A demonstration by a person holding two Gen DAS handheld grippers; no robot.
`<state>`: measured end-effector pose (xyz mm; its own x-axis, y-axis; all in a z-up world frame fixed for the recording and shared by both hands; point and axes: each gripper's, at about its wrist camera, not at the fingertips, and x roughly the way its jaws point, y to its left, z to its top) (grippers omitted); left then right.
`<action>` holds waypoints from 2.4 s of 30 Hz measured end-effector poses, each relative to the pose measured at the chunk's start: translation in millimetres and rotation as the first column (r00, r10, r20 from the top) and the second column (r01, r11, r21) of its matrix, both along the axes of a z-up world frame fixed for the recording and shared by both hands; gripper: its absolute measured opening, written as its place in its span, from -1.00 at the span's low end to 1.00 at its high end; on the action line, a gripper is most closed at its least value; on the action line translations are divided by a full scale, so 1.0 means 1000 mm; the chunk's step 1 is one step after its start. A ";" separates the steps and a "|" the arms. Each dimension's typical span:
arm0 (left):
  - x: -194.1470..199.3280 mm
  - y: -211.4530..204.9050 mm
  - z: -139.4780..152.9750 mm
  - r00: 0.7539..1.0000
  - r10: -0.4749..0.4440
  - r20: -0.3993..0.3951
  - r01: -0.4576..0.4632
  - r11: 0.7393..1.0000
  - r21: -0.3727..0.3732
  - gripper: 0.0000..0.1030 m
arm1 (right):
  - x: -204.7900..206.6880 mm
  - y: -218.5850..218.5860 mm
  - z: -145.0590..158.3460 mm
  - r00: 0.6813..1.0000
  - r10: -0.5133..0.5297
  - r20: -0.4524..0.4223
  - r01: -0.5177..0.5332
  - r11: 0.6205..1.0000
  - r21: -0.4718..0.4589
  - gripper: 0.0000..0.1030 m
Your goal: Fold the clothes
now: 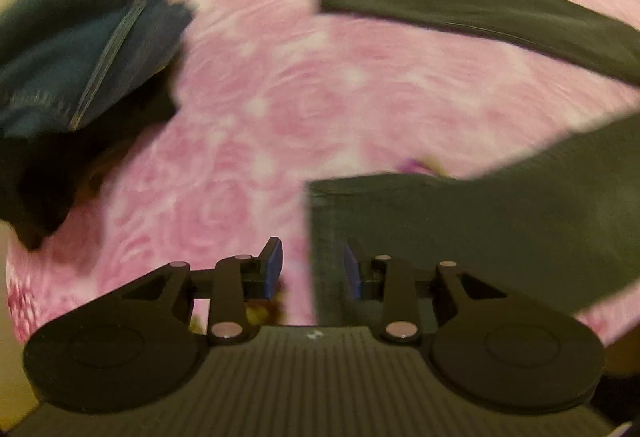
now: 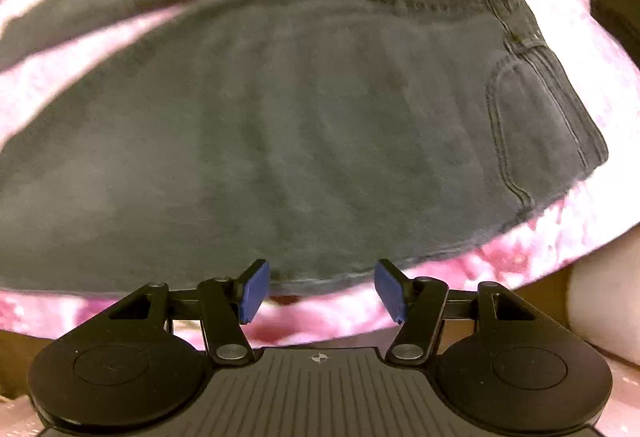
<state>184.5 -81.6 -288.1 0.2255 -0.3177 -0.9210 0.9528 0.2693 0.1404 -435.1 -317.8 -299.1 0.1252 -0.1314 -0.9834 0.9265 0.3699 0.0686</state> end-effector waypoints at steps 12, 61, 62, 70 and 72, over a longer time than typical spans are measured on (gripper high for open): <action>-0.087 -0.059 -0.065 0.954 -0.295 -0.057 0.297 0.955 0.023 -0.41 | 0.041 0.011 -0.017 0.994 0.103 0.048 -0.105 0.994 0.034 0.23; -0.177 -0.045 0.055 0.993 -0.096 -0.068 0.103 0.989 0.102 0.21 | -0.092 -0.026 0.122 0.995 -0.021 0.093 0.027 0.998 -0.062 0.42; -0.175 -0.040 0.059 0.995 -0.077 -0.069 0.083 0.992 0.096 0.22 | -0.085 -0.024 0.124 0.996 -0.003 0.085 0.008 0.998 -0.057 0.42; -0.148 -0.008 0.088 0.993 0.091 -0.080 -0.086 0.995 0.058 0.29 | -0.035 -0.018 0.139 0.991 0.113 0.071 -0.109 0.992 -0.057 0.43; -0.139 -0.004 0.090 0.989 0.129 -0.073 -0.125 0.990 0.063 0.29 | -0.025 -0.014 0.140 0.988 0.140 0.069 -0.136 0.989 -0.057 0.43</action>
